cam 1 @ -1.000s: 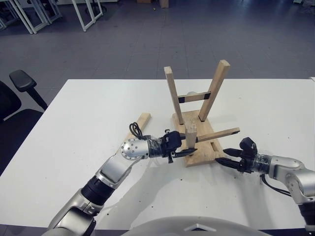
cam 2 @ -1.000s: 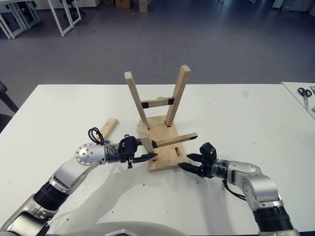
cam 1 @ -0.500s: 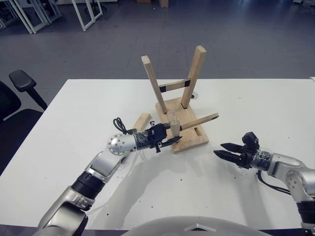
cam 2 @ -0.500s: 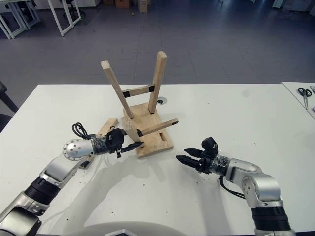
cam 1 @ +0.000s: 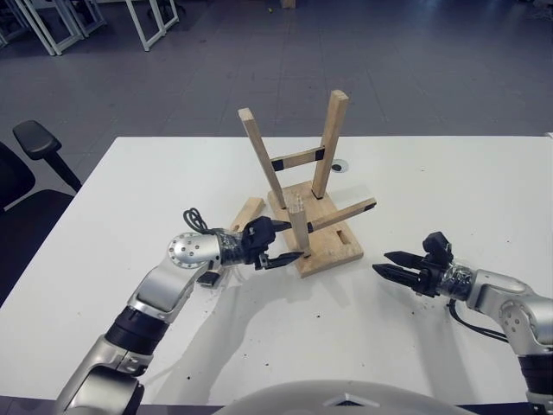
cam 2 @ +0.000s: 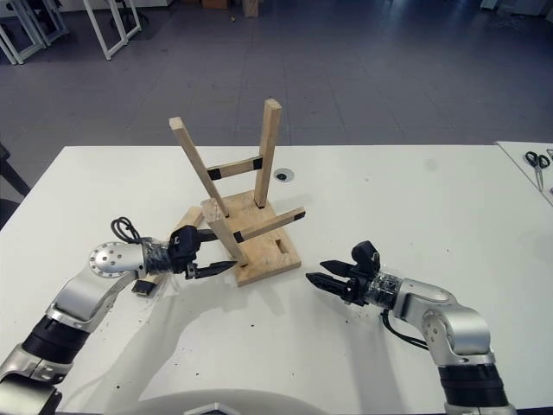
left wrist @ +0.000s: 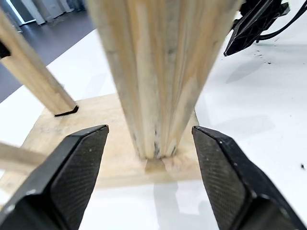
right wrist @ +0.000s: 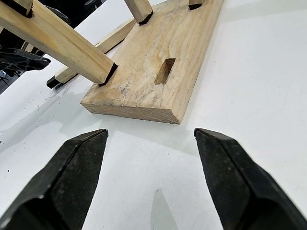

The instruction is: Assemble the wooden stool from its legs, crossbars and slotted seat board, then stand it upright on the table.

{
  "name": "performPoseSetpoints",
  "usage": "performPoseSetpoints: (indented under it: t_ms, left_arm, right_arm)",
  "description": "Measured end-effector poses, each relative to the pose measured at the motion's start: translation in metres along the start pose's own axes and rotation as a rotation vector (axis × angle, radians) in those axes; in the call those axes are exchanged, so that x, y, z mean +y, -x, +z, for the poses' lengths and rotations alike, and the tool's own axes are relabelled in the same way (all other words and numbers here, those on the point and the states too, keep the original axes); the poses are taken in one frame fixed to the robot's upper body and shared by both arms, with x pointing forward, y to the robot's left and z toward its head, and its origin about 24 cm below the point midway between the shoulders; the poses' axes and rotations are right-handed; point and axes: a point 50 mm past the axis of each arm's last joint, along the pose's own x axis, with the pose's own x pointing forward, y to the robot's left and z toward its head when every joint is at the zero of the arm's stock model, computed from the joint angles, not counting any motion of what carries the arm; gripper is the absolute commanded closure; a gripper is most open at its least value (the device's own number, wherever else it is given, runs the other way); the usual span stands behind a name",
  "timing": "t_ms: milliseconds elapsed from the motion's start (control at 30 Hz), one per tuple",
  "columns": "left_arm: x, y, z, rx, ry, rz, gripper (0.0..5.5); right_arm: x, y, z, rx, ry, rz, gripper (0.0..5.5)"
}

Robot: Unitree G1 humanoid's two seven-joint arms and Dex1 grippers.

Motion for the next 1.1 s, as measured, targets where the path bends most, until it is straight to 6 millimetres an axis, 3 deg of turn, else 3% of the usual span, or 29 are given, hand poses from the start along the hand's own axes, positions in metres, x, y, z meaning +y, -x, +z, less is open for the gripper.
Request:
performPoseSetpoints:
  t_ms: [100,167,233,400,700,767,1000,1100]
  left_arm:
    - [-0.005,0.035,-0.010,0.084,0.022,0.178,2.28]
    - [-0.002,0.048,-0.012,0.119,0.033,0.328,2.28]
    - [-0.001,0.052,-0.011,0.100,0.078,0.503,2.28]
    - [-0.019,0.053,-0.032,0.168,0.191,0.680,2.28]
    - [-0.034,0.064,-0.075,0.322,0.300,0.689,2.28]
    - [-0.034,0.064,-0.077,0.319,0.312,0.680,2.28]
    - [-0.033,0.064,-0.082,0.274,0.429,0.712,3.36]
    - [-0.032,0.064,-0.081,0.265,0.464,0.718,3.37]
  right_arm:
    - [0.001,0.000,-0.003,0.001,-0.011,-0.004,2.19]
    - [0.001,-0.002,-0.003,-0.012,-0.015,-0.012,2.19]
    - [0.001,-0.005,-0.002,-0.031,-0.021,-0.020,2.19]
    - [0.001,-0.005,0.002,-0.049,-0.012,-0.029,2.19]
    - [0.001,-0.005,0.003,-0.051,-0.009,-0.027,2.19]
    - [0.001,-0.005,0.004,-0.051,-0.008,-0.027,2.19]
    - [0.001,-0.007,0.004,-0.055,-0.007,-0.031,2.19]
    - [-0.005,-0.007,0.011,-0.106,-0.021,-0.081,2.19]
